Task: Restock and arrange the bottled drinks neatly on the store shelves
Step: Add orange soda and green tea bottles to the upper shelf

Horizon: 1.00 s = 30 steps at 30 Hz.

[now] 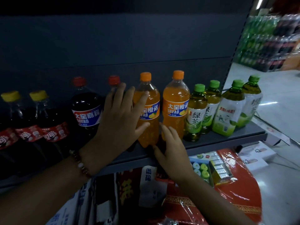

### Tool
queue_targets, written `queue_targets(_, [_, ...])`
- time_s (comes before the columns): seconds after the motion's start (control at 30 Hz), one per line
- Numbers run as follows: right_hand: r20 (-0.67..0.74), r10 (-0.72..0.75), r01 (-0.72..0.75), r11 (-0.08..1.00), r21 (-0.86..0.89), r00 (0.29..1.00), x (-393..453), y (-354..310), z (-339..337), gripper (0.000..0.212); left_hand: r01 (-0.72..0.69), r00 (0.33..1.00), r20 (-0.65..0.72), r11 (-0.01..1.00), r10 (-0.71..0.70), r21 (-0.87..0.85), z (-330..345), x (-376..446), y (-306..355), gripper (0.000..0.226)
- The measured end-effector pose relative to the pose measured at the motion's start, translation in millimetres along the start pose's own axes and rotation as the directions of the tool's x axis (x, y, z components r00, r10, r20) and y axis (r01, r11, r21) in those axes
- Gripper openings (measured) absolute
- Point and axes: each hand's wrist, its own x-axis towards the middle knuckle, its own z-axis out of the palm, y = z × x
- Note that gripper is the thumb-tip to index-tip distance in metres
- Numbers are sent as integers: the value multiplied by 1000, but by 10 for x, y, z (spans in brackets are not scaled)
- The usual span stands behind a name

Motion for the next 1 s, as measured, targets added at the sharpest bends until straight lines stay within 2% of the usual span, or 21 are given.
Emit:
queue_targets(0.07, [-28,-56,53,993,-104,998,16,-7,-315,70,-19,999,-42,997,16,-75,-50,13,149,86])
queue_targets(0.17, [-172,-131,94,973,-209,976,219,-1,-866,56,-46,997,-72,988,35,-147,-52,155,449,84])
queue_targets(0.27, [-268,-190,89,933,-347,945,593,33,-1282,49,3,999,-39,984,-10,-179,35,304,752,83])
queue_targets(0.33, [-186,-137,47,906,-420,973,856,105,-1411,53,71,997,16,980,-69,-188,132,342,908,87])
queue_targets(0.43, [8,2,2,879,-478,1000,1125,252,-1388,53,127,991,57,969,-118,-214,298,321,1005,95])
queue_targets(0.5, [-8,-9,4,876,-482,1000,1152,343,-1323,50,121,993,42,967,-115,-223,377,302,1006,97])
queue_targets(0.6, [-130,-30,-25,915,-403,991,1067,392,-1273,45,107,994,17,964,-106,-243,437,295,997,95])
queue_targets(0.7, [-215,-26,-44,948,-316,976,814,380,-1315,44,105,994,65,961,-92,-256,363,270,996,90])
queue_targets(0.77, [-224,17,-78,960,-268,974,541,318,-1442,43,118,983,168,945,-69,-305,203,243,987,88])
queue_targets(0.87, [-154,126,-158,963,-218,980,139,66,-1703,42,254,911,412,828,-30,-500,-194,147,983,84])
queue_targets(0.93, [-58,137,-147,963,-226,989,37,-194,-2002,42,401,820,571,677,34,-617,-561,-23,1041,85])
queue_targets(1.0, [105,173,-151,971,-186,979,31,-631,-2415,41,527,755,649,499,96,-688,-1093,-39,1020,84])
